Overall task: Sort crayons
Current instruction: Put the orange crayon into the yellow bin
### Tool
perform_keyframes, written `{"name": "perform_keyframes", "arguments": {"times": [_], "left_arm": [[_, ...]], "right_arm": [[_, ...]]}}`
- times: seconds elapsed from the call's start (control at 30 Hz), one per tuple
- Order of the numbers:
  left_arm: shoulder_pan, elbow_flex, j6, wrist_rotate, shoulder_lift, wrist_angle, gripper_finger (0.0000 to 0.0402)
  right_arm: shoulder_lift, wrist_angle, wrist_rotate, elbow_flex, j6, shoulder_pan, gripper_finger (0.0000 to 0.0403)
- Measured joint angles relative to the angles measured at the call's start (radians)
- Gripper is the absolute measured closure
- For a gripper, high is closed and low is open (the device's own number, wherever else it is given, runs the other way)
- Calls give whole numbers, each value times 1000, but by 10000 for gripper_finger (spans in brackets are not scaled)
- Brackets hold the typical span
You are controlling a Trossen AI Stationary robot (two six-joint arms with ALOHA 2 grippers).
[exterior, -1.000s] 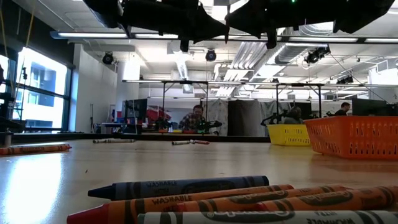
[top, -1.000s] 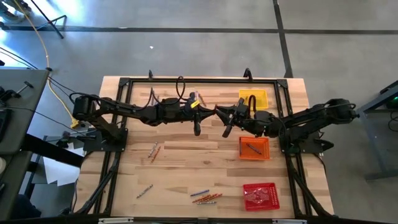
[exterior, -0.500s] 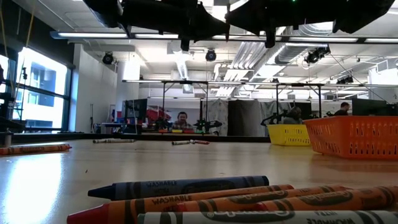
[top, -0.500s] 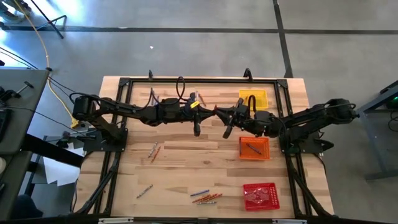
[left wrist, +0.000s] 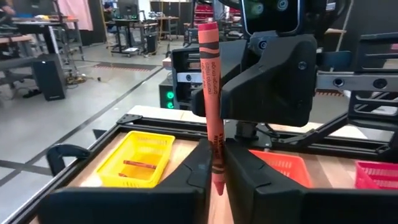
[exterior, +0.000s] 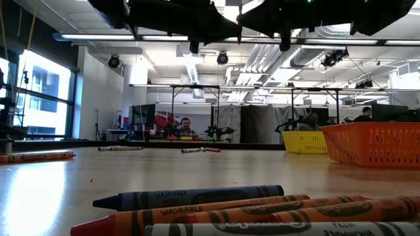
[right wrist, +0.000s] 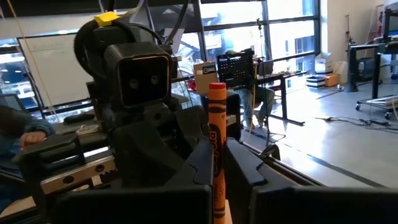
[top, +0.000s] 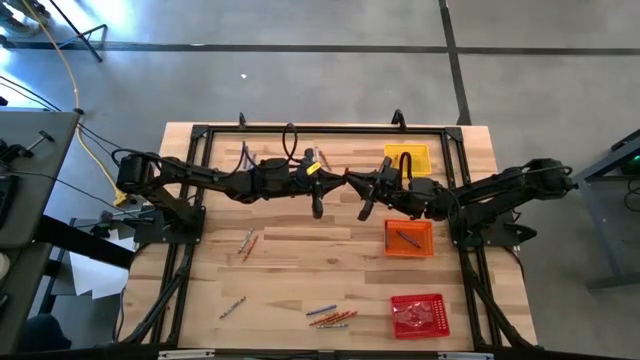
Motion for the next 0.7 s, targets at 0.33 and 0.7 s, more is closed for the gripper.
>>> {"name": "perform_keyframes", "arguments": {"times": [0.33, 0.7], "left_arm": [[-3, 0, 18, -16, 0, -18, 289], [-3, 0, 11, -16, 0, -36, 275]], "right_arm": [[-126, -333, 249, 0, 37, -61, 402], [-328, -1115, 218, 1, 356, -438, 402]]}}
